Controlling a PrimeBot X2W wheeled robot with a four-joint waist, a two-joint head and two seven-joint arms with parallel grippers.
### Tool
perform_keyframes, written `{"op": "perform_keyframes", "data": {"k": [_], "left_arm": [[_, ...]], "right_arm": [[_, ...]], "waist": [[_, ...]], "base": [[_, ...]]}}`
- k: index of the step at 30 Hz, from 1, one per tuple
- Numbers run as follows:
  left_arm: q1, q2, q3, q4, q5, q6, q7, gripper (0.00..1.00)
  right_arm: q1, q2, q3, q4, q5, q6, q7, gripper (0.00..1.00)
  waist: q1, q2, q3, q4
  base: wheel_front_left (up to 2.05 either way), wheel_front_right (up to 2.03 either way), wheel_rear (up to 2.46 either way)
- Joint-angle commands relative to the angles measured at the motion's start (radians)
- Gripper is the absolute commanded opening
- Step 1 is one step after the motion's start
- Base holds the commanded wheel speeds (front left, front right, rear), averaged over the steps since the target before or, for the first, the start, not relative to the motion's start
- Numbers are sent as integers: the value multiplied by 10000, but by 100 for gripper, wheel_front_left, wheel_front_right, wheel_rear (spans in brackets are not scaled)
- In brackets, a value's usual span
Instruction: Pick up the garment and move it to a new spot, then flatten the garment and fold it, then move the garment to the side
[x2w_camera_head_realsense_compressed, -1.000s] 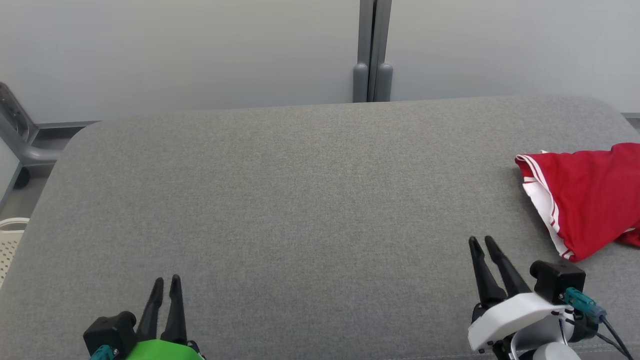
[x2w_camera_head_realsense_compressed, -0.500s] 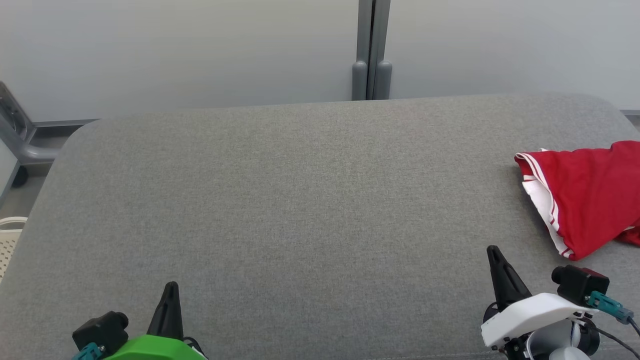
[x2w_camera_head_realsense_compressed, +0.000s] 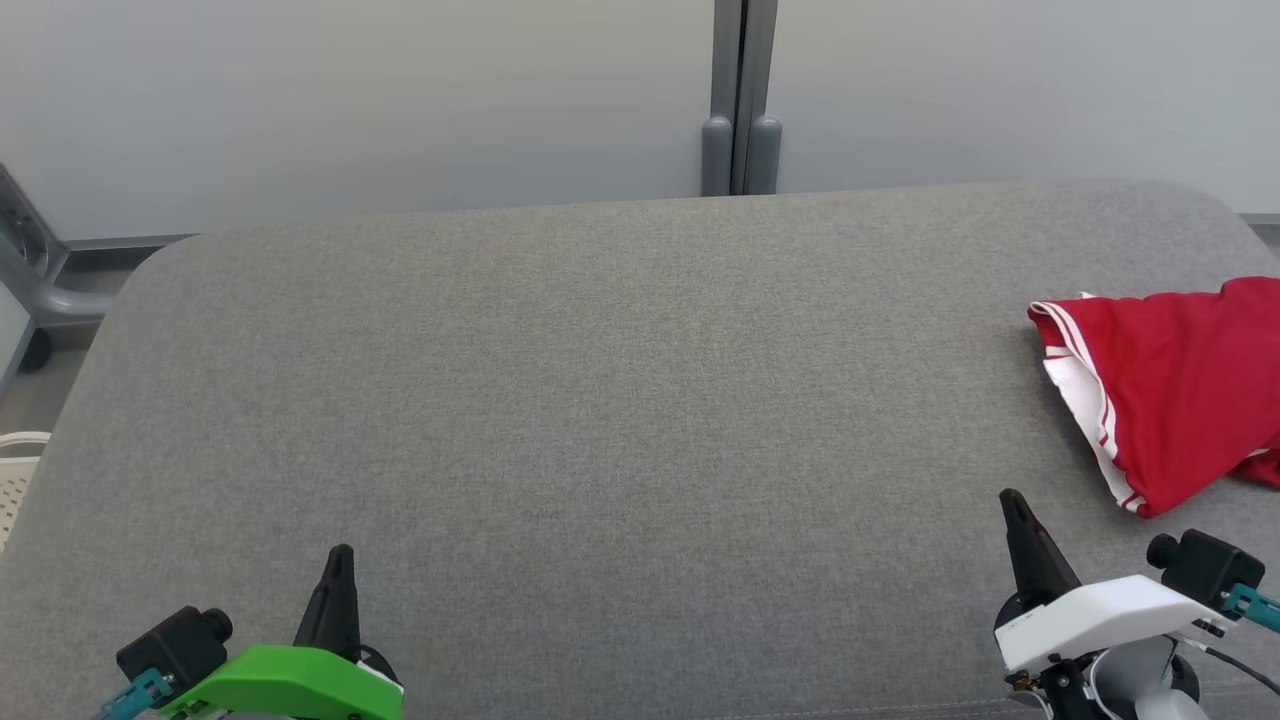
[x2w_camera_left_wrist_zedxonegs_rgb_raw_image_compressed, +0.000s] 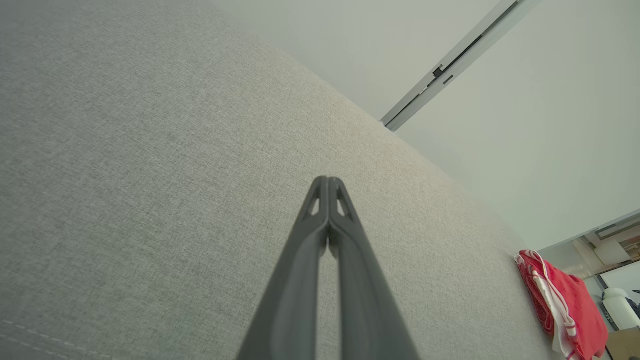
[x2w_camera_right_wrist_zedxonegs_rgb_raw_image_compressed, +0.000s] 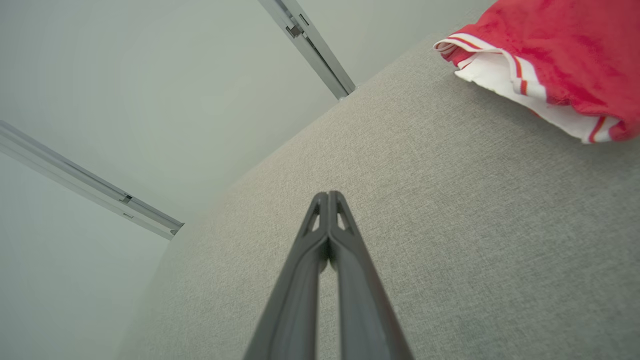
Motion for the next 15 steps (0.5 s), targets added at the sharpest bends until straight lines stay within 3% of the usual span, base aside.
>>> {"op": "perform_keyframes", "data": {"k": [1, 15], "left_arm": [[-358, -36, 169, -70, -272, -126, 39, 0], [-624, -399, 656, 208, -1628, -681, 312, 0]], "right_arm": [[-303, -88, -86, -94, 350, 2, 56, 0], [-422, -150, -425, 4, 2208, 1, 414, 0]], "waist": [[0, 0, 6, -3], [0, 0, 72, -36]], "base": [[0, 0, 0], [0, 0, 0]]}}
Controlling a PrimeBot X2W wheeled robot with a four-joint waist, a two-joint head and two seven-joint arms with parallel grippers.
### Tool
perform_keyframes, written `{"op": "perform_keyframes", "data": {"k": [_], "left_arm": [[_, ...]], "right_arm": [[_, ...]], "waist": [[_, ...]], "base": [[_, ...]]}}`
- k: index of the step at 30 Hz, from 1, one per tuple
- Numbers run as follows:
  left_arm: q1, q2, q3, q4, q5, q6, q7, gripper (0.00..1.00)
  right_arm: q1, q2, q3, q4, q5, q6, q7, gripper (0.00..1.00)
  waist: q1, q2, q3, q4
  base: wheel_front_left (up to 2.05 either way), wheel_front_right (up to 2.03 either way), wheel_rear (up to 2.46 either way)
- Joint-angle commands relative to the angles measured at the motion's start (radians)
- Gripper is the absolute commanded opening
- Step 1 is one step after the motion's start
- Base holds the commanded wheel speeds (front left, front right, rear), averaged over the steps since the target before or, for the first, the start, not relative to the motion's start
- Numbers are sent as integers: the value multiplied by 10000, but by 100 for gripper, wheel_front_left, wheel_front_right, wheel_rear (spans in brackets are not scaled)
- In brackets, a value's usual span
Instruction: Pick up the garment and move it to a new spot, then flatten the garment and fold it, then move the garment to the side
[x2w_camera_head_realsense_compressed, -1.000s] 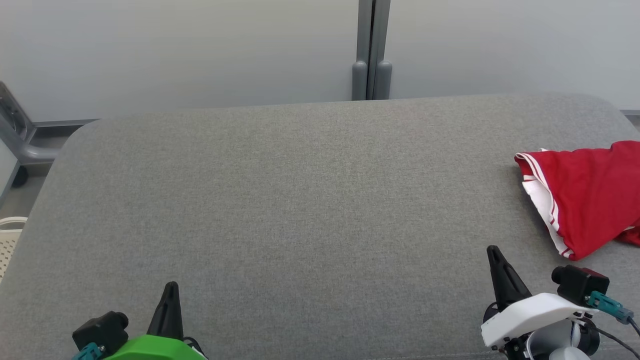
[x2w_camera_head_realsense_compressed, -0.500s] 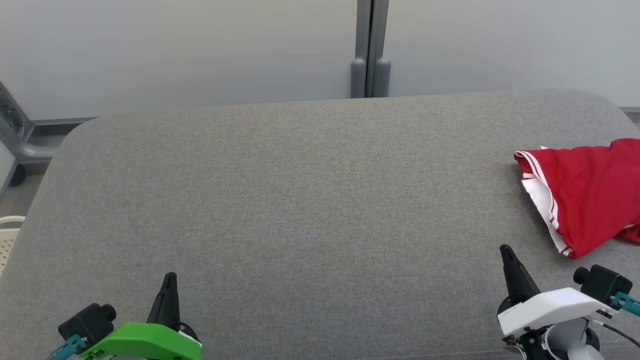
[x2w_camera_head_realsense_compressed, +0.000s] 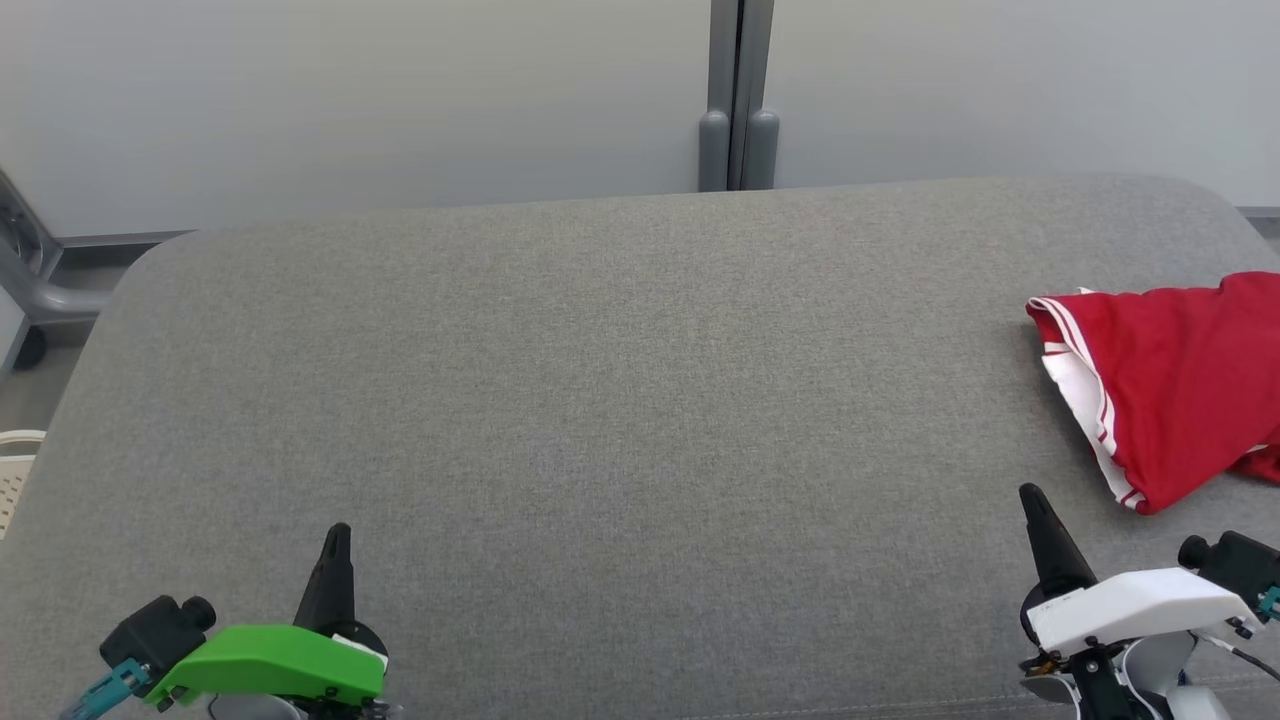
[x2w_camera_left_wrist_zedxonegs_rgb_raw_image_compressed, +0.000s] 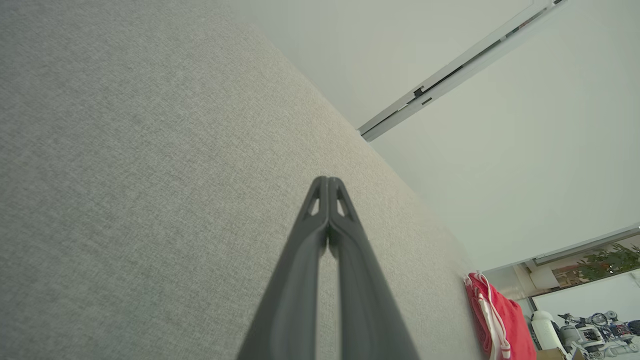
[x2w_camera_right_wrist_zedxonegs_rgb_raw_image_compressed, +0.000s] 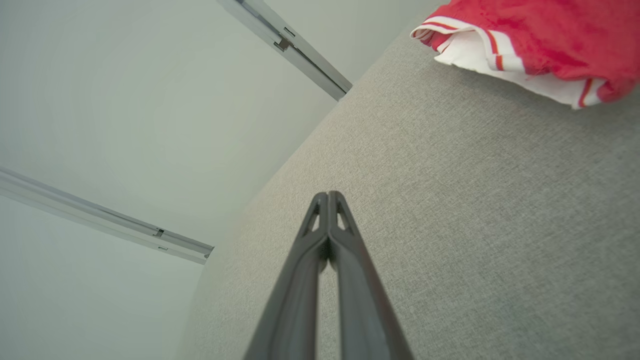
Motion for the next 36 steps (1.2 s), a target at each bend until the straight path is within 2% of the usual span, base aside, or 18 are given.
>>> {"op": "perform_keyframes", "data": {"k": [1, 36], "left_arm": [[-278, -38, 136, -27, -282, -122, 45, 0], [-801, -740, 1097, 494, -2898, -1201, 583, 0]], "right_arm": [[-285, -65, -80, -79, 338, 1, 64, 0], [-500, -180, -762, 129, 3945, 2, 785, 0]], "waist": [[0, 0, 7, -3], [0, 0, 172, -86]], "base": [[0, 0, 0], [0, 0, 0]]}}
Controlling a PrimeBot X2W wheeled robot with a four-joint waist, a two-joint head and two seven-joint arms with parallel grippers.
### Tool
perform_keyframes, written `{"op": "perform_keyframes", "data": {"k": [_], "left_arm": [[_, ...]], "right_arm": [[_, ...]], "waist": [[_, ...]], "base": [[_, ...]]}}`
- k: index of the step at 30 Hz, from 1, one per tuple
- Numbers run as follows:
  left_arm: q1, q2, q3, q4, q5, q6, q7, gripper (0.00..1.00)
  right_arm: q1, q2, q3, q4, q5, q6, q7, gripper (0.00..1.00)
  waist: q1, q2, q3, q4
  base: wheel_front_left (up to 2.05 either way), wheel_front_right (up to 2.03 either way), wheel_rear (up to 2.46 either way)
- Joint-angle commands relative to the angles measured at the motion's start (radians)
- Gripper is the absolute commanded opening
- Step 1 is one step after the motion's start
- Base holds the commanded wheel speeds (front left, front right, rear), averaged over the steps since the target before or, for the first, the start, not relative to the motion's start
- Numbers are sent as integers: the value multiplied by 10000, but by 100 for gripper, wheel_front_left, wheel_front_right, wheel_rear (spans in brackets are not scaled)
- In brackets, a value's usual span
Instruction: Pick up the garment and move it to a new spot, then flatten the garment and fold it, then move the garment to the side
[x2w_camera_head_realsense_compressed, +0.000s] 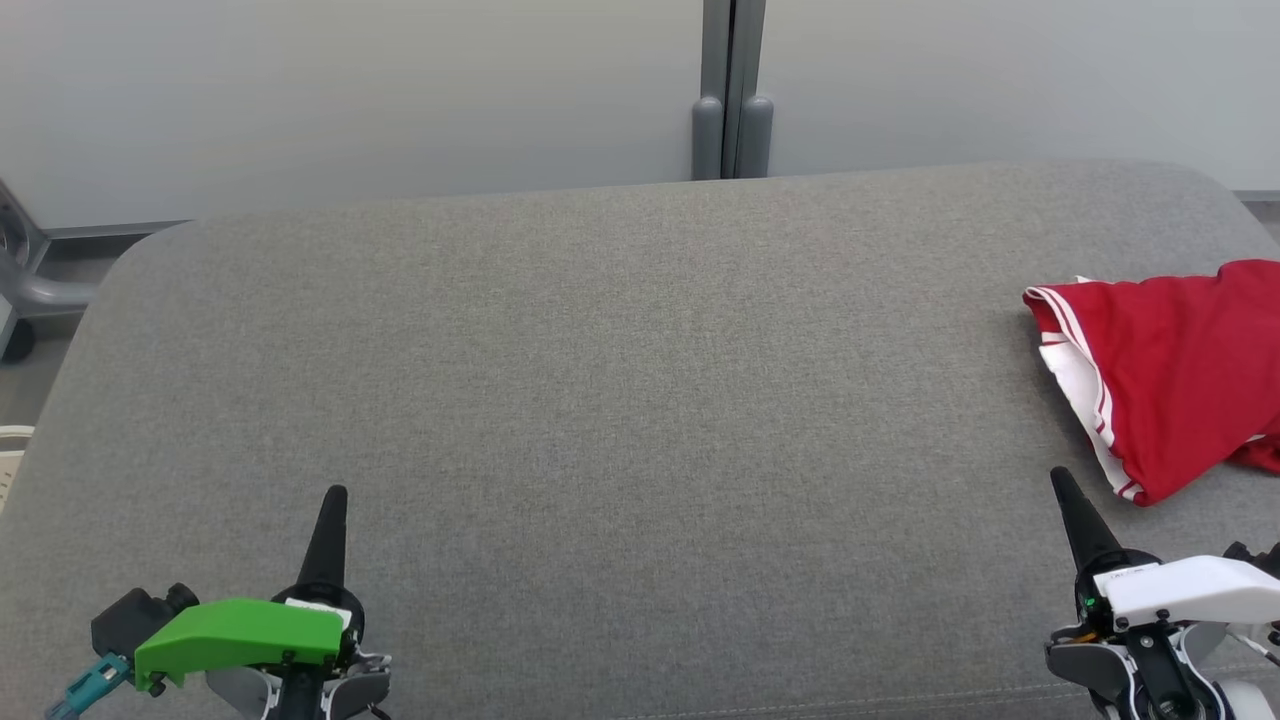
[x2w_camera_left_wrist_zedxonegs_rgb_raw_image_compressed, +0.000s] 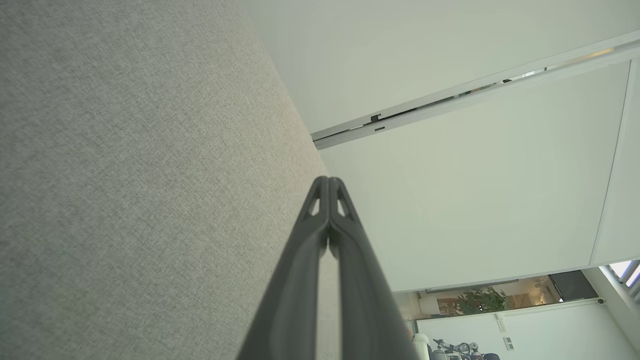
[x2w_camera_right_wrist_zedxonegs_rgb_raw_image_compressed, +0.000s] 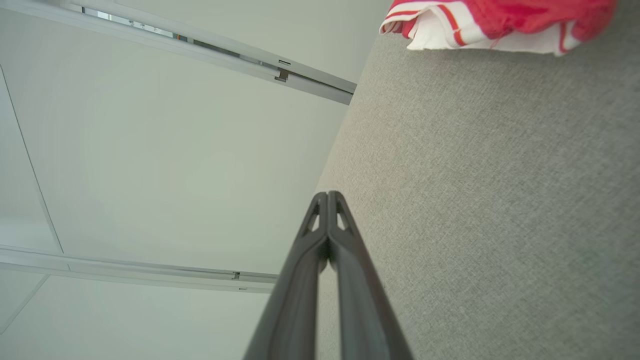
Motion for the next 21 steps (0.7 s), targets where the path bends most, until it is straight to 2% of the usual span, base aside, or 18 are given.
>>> {"op": "perform_keyframes", "data": {"k": [1, 21], "left_arm": [[-225, 5, 90, -30, -127, -95, 53, 0], [-473, -317, 527, 207, -1292, -584, 284, 0]], "right_arm": [[-199, -72, -56, -30, 220, 4, 66, 0], [-300, -114, -373, 68, 1817, 4, 397, 0]], "waist": [[0, 0, 4, -2], [0, 0, 99, -50]], "base": [[0, 0, 0], [0, 0, 0]]}}
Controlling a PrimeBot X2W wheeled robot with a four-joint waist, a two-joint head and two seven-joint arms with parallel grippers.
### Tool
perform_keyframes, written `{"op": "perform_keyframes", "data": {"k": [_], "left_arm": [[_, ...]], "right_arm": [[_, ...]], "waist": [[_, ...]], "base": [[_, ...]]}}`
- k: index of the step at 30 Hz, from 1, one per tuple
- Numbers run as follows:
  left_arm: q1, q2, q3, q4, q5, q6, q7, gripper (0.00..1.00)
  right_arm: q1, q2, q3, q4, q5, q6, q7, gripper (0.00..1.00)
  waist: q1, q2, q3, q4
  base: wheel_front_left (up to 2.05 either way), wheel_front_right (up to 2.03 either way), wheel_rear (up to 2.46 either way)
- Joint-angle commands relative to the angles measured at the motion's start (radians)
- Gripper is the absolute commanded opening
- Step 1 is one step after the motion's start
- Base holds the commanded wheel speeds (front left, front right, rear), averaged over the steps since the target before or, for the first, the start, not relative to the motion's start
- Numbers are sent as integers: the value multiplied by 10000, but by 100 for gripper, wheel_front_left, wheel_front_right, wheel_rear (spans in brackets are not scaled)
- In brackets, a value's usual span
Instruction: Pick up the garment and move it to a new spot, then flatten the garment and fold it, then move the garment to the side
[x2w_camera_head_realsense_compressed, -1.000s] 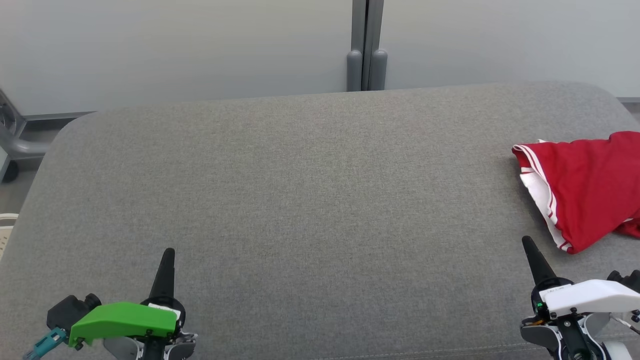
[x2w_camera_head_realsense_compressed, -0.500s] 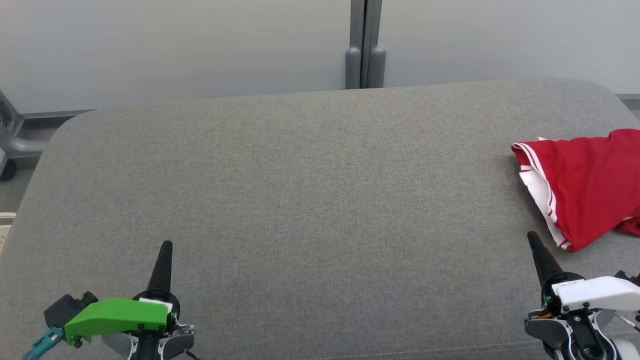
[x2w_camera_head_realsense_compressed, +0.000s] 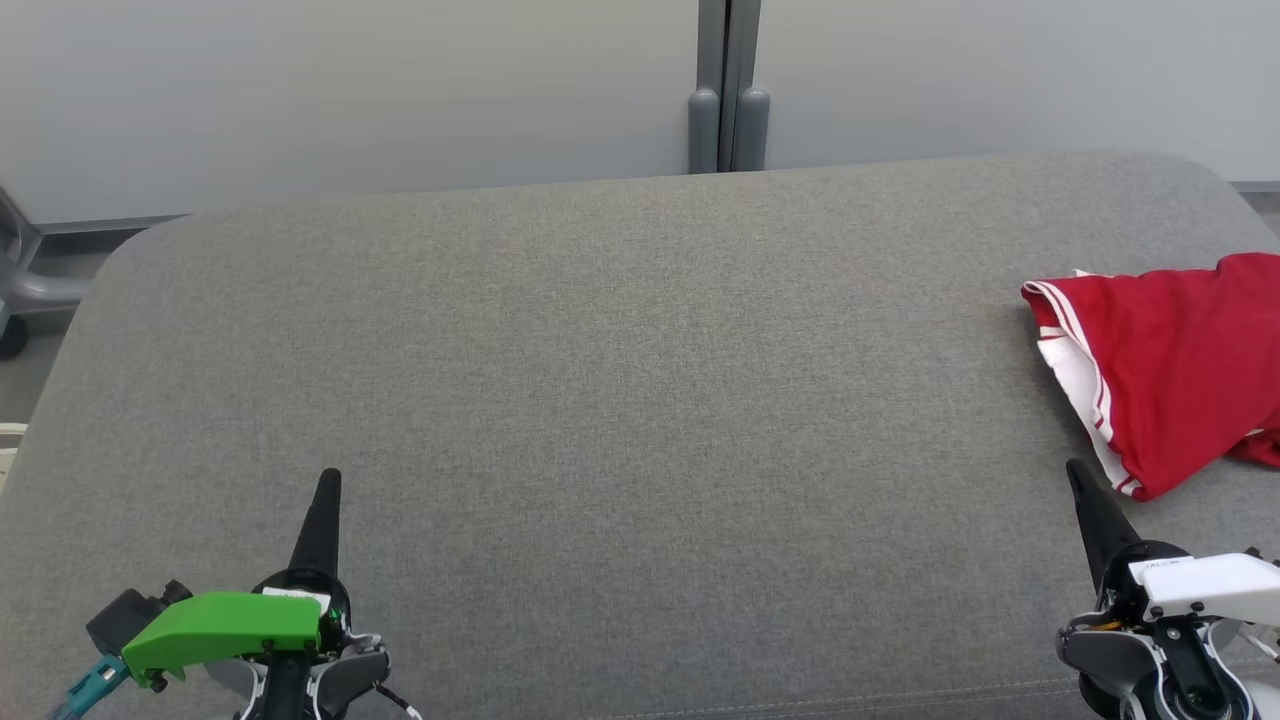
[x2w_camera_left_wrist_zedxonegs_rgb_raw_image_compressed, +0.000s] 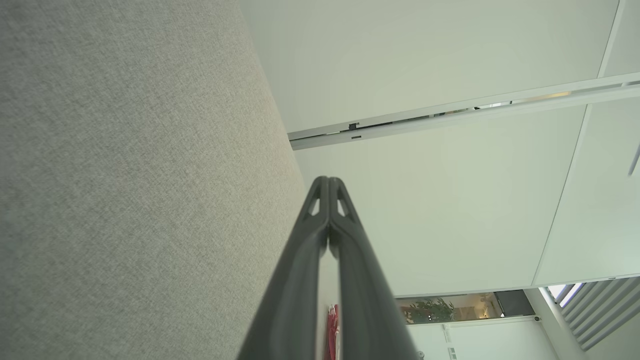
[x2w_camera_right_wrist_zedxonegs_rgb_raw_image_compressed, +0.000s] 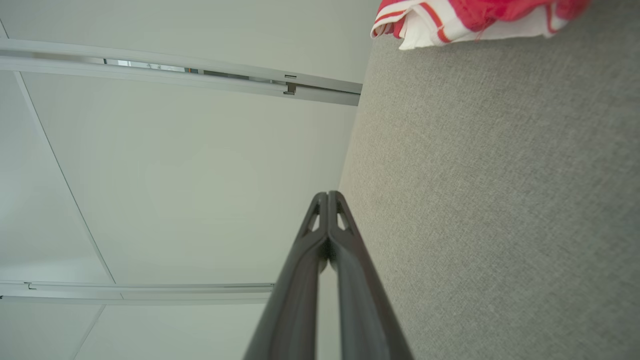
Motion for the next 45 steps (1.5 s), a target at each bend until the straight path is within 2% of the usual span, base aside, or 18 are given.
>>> {"op": "perform_keyframes", "data": {"k": [1, 26, 45], "left_arm": [[-245, -11, 102, -12, -126, -103, 40, 0], [-469, -350, 533, 254, -1351, -614, 280, 0], [-455, -343, 526, 250, -1336, -606, 287, 0]], "right_arm": [[-186, -69, -55, -5, 192, 4, 66, 0], [-253, -100, -395, 101, 1847, 4, 422, 0], [-256, -75, -415, 102, 1798, 4, 425, 0]], "waist": [[0, 0, 5, -3], [0, 0, 123, -62], [0, 0, 125, -63]], "base": [[0, 0, 0], [0, 0, 0], [0, 0, 0]]}}
